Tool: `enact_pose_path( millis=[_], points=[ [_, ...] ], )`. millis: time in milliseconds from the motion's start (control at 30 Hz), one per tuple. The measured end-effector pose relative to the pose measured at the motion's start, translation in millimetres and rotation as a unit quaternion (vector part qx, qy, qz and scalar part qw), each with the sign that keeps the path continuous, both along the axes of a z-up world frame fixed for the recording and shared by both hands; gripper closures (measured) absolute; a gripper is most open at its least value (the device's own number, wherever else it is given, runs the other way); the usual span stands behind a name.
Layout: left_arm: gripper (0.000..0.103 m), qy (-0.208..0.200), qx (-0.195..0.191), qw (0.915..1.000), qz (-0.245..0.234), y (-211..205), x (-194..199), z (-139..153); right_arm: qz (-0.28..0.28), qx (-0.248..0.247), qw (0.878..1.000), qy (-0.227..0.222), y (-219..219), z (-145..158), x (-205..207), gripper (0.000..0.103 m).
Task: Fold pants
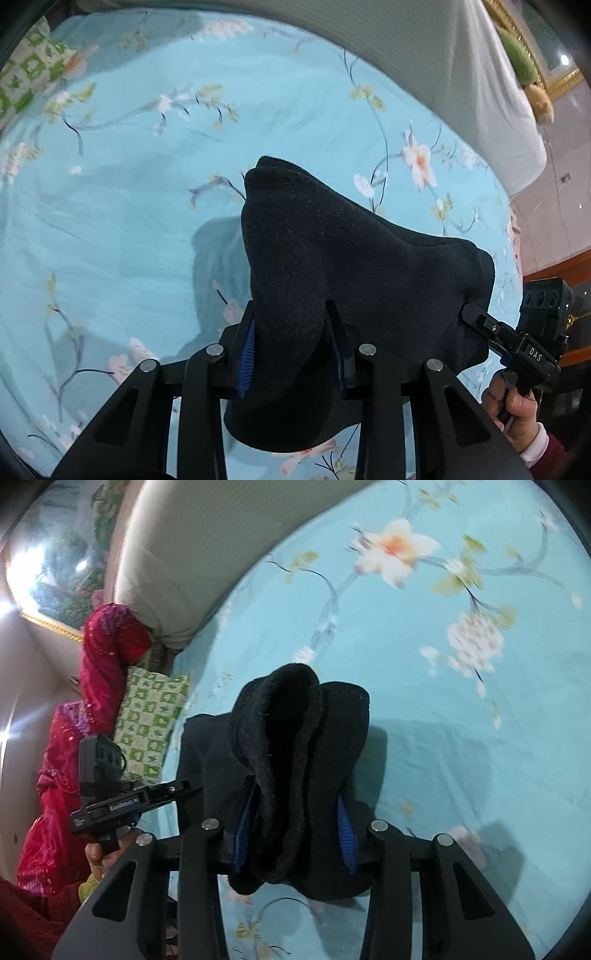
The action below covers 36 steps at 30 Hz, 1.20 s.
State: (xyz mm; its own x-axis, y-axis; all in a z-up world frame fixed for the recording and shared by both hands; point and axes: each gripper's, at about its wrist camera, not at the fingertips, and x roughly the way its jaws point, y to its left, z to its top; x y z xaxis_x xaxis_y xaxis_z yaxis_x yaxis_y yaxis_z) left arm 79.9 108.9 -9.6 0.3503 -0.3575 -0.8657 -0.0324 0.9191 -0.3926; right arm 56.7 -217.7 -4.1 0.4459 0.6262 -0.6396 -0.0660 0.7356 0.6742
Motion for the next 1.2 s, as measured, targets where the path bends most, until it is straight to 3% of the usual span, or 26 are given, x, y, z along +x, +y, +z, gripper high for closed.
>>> enact_pose_path(
  millis=[200,367,700,967,1200],
  points=[
    [0.07,-0.04,0.009,0.9988,0.027,27.5,-0.1,34.7,0.029,0.005,0.999,-0.029,25.2,22.4,22.5,0.062],
    [0.07,-0.048,0.018,0.9974,0.051,49.0,5.6,41.6,0.054,-0.004,0.998,-0.041,48.1,28.8,48.6,0.062],
    [0.07,-0.036,0.038,0.9949,0.086,78.3,25.0,23.0,0.088,-0.035,0.995,-0.035,82.5,22.7,86.0,0.062],
    [0.074,-0.025,0.073,0.9936,0.082,79.2,28.1,2.9,0.099,-0.057,0.993,-0.011,93.1,3.0,95.3,0.062],
    [0.071,-0.021,0.074,0.994,0.077,79.5,28.2,-4.6,0.094,-0.066,0.993,0.006,87.6,-9.5,99.7,0.053]
  ],
)
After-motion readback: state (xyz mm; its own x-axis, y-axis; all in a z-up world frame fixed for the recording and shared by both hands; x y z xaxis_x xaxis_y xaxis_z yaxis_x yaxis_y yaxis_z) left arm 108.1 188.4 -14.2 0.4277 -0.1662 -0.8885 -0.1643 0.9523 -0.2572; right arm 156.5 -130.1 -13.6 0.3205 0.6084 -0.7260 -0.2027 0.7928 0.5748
